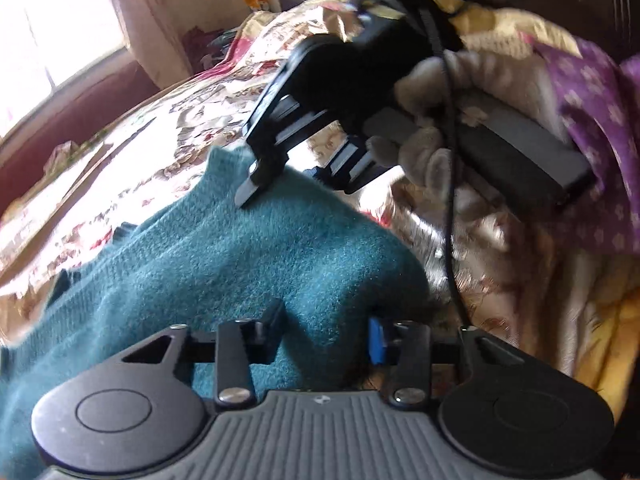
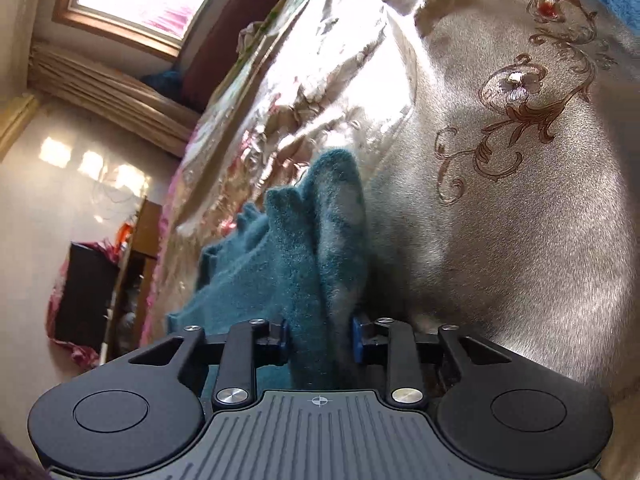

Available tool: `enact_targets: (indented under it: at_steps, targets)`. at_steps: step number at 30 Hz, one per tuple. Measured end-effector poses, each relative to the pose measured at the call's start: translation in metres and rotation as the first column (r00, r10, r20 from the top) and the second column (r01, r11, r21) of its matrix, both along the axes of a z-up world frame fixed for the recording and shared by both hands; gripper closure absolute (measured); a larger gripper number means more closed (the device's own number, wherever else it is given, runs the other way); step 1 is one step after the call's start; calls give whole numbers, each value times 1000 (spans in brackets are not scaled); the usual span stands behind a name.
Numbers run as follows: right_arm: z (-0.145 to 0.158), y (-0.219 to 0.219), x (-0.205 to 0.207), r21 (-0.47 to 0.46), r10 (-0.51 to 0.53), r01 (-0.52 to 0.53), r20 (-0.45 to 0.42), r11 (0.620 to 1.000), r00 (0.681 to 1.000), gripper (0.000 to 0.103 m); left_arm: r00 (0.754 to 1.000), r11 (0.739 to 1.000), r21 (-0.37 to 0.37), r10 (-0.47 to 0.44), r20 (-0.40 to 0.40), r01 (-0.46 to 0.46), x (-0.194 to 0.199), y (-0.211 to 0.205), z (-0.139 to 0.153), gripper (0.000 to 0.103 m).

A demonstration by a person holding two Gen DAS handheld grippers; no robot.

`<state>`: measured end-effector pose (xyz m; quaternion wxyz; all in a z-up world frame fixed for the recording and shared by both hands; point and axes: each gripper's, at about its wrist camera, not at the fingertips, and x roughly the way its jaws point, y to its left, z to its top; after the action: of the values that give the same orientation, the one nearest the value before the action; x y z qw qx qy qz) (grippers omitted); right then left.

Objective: Fold small clothes
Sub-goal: 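Grasp the folded sweater edge with the left gripper while the right gripper grasps beside it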

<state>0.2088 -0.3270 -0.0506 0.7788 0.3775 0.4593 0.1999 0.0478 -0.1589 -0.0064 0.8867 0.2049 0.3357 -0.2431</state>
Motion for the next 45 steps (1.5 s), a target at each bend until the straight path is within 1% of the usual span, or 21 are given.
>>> enact_targets:
  at_steps: [3, 5, 9, 12, 14, 18, 22, 24, 25, 27, 30, 33, 34, 36, 37, 38, 40, 41, 42, 43, 45]
  targets:
    - [14, 3, -7, 20, -13, 12, 29, 1000, 999, 78, 1000, 997, -78, 19, -15, -20, -2, 10, 15, 67]
    - [24, 8, -9, 29, -21, 20, 38, 999, 999, 78, 999, 989, -142, 40, -25, -43, -4, 21, 27, 69]
    - [52, 23, -5, 68, -28, 24, 56, 997, 998, 79, 994, 951, -289, 99, -46, -108, -3, 56, 54, 72]
    - [76, 45, 0, 75, -16, 10, 81, 997, 997, 79, 986, 907, -388, 160, -46, -166, -3, 89, 73, 74]
    - [91, 67, 5, 75, -1, -6, 95, 997, 996, 79, 977, 872, -445, 210, -42, -206, -7, 114, 82, 75]
    - [118, 123, 16, 66, 47, -55, 122, 996, 991, 79, 947, 784, -546, 315, -58, -295, -16, 169, 93, 76]
    - [129, 196, 25, 23, 128, -132, 135, 991, 983, 79, 896, 706, -592, 438, -66, -389, -26, 226, 90, 76]
    - [127, 234, 30, -2, 169, -170, 123, 985, 978, 79, 863, 654, -611, 495, -102, -447, -31, 254, 82, 76]
    - [123, 253, 33, -14, 191, -191, 112, 982, 975, 79, 845, 622, -622, 521, -125, -475, -33, 269, 77, 76]
    - [114, 290, 35, -46, 229, -226, 90, 973, 969, 79, 809, 570, -633, 565, -161, -524, -35, 294, 66, 77]
    - [97, 338, 37, -105, 271, -265, 53, 959, 961, 79, 757, 506, -630, 619, -212, -590, -38, 324, 46, 77]
    - [73, 374, 37, -175, 278, -272, 9, 946, 961, 78, 698, 437, -611, 657, -284, -660, -38, 346, 22, 78]
    - [66, 384, 36, -202, 278, -272, 2, 941, 961, 78, 680, 419, -601, 667, -304, -680, -38, 351, 16, 79]
    - [55, 401, 32, -245, 298, -290, -4, 925, 955, 77, 657, 391, -588, 670, -346, -708, -37, 362, 7, 79]
    - [54, 408, 27, -270, 314, -301, 4, 915, 950, 75, 653, 381, -588, 665, -362, -713, -39, 366, 6, 79]
    - [54, 414, 24, -287, 324, -307, 12, 907, 946, 73, 655, 378, -590, 660, -368, -713, -40, 368, 4, 79]
    - [59, 423, 20, -316, 358, -329, 35, 890, 933, 61, 661, 378, -597, 651, -372, -708, -45, 369, 4, 79]
    - [62, 427, 18, -327, 374, -340, 45, 882, 926, 59, 664, 375, -603, 648, -372, -704, -50, 371, 4, 79]
    - [64, 429, 15, -333, 384, -346, 55, 877, 922, 53, 667, 376, -607, 649, -367, -700, -52, 372, 6, 79]
    - [67, 428, 14, -331, 396, -354, 65, 874, 916, 47, 667, 381, -607, 655, -355, -697, -53, 373, 10, 79]
    - [72, 426, 12, -315, 403, -361, 78, 878, 912, 46, 664, 401, -599, 679, -313, -693, -61, 373, 21, 76]
